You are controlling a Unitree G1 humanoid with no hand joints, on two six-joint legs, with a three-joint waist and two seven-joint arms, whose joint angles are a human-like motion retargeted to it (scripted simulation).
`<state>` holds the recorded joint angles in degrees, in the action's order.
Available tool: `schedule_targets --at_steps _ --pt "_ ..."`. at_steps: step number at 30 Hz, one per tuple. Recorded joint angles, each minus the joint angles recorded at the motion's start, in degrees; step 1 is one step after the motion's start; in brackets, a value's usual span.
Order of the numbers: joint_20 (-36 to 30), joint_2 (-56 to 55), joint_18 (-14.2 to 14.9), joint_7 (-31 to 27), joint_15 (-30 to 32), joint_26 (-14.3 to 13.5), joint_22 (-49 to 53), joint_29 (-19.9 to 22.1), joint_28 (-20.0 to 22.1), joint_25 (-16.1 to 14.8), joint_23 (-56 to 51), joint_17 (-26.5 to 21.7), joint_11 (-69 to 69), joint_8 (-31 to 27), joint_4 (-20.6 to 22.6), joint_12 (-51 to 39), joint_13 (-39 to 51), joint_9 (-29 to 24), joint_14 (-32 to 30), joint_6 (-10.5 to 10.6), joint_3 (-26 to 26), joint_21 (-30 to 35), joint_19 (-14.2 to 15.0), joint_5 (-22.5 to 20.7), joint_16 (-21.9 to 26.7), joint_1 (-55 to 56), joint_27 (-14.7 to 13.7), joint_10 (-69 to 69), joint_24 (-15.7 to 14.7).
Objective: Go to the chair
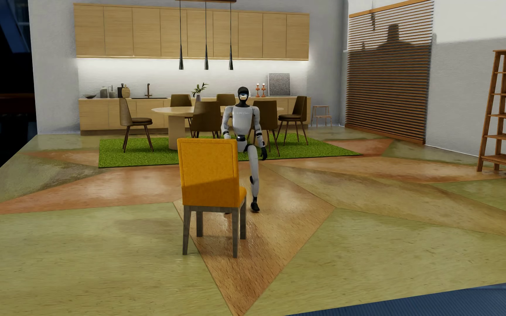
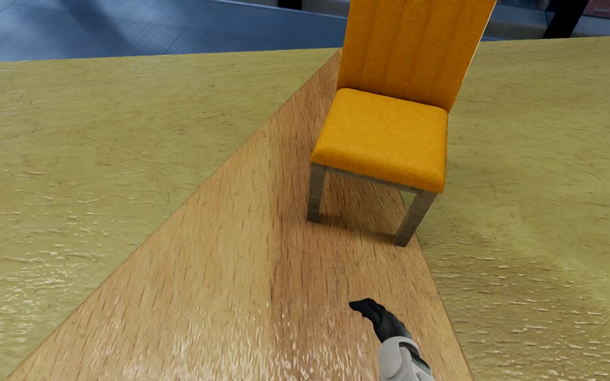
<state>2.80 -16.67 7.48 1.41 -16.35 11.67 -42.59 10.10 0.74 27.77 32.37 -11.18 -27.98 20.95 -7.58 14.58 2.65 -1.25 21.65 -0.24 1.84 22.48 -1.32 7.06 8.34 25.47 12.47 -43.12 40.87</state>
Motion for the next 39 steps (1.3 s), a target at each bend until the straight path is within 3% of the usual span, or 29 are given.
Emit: schedule_targets --at_steps 2,4,7,10,15,19,24,28,30,34,39 --pt "-0.90 1.63 -0.20 -1.58 0.54 -2.54 3.25 -2.50 1.23 -0.53 5.39 -1.13 2.01 0.53 0.85 -0.47 0.60 0.38 -2.79 0.16 -0.10 2.19 0.21 0.35 -1.13 -3.35 2.74 10.81 -0.26" --pt "-2.60 3.11 -2.24 -1.00 1.03 -4.66 6.96 -6.35 1.68 0.18 11.70 -1.85 3.39 0.78 1.22 -0.64 0.93 0.65 -3.63 0.27 -0.42 5.39 0.40 0.45 -1.83 -6.55 6.30 15.78 -0.61" --pt "-4.67 4.02 -1.78 -1.54 1.16 -6.97 9.72 -6.74 2.20 -1.80 19.30 -0.88 3.73 2.06 2.72 -0.35 -1.76 0.52 -4.81 -0.20 -1.04 5.33 1.07 2.02 -1.36 -8.03 10.03 18.76 -2.25" --pt "-4.45 3.74 -2.53 -1.08 1.63 -6.81 10.43 -10.38 3.04 -2.81 21.22 -1.53 4.06 1.96 3.73 0.69 -5.43 0.28 -5.00 -0.41 -1.49 7.66 1.69 3.06 -0.86 -7.98 8.26 19.23 -3.14" --pt "-4.99 1.68 -3.78 1.28 2.06 -2.80 3.84 -6.54 2.05 -4.17 19.40 -1.43 2.91 -0.62 3.81 3.33 -8.32 -0.42 -4.39 -0.41 -2.04 6.56 2.46 3.50 0.32 -7.30 7.24 18.23 -3.37" --pt "-6.08 0.35 -3.89 3.34 2.53 -0.02 -1.23 -5.57 -0.51 -2.98 15.27 -1.39 2.81 -2.89 3.33 4.08 -7.55 -0.77 -3.62 -0.40 -2.08 6.39 2.92 3.14 1.16 -7.00 5.68 17.80 -2.03" --pt "-4.94 -0.17 -4.24 5.68 3.67 -0.67 -0.24 -5.22 -1.15 -1.08 10.61 -1.66 3.45 -5.09 3.21 2.72 -5.07 -0.68 -3.89 -0.49 -1.75 6.19 3.41 2.98 1.08 -7.86 4.54 18.84 -1.98" --pt "-1.99 -1.06 -3.79 7.25 3.63 -0.09 0.98 -3.91 3.61 -1.57 12.22 -0.02 2.62 -6.69 3.19 -1.28 -2.77 -0.76 -3.21 -0.70 -1.20 5.81 3.82 3.20 -0.79 -8.03 6.18 18.58 -2.50" --pt "-3.19 -1.09 -3.50 7.94 3.87 -1.28 2.46 -6.15 2.88 -0.92 12.85 -0.01 2.85 -7.25 3.19 -2.98 -2.44 -0.80 -3.13 -0.73 -1.06 7.25 3.99 3.22 -1.32 -8.34 6.45 18.91 -1.91" --pt "-4.31 -1.07 -4.75 8.52 4.36 -4.23 6.86 -6.41 2.75 -0.84 12.48 0.28 3.10 -8.06 3.44 -3.64 -4.56 -0.87 -3.70 -0.70 -0.86 7.41 4.18 3.28 -1.88 -8.54 6.28 18.93 -2.89" --pt "-4.65 -1.54 -5.43 9.57 4.45 -6.37 9.75 -2.39 2.77 -4.51 12.93 0.80 2.47 -9.27 3.29 -1.94 -6.39 -1.12 -3.98 -0.72 -0.88 4.84 4.26 3.10 -1.57 -8.83 6.01 18.78 -2.33"
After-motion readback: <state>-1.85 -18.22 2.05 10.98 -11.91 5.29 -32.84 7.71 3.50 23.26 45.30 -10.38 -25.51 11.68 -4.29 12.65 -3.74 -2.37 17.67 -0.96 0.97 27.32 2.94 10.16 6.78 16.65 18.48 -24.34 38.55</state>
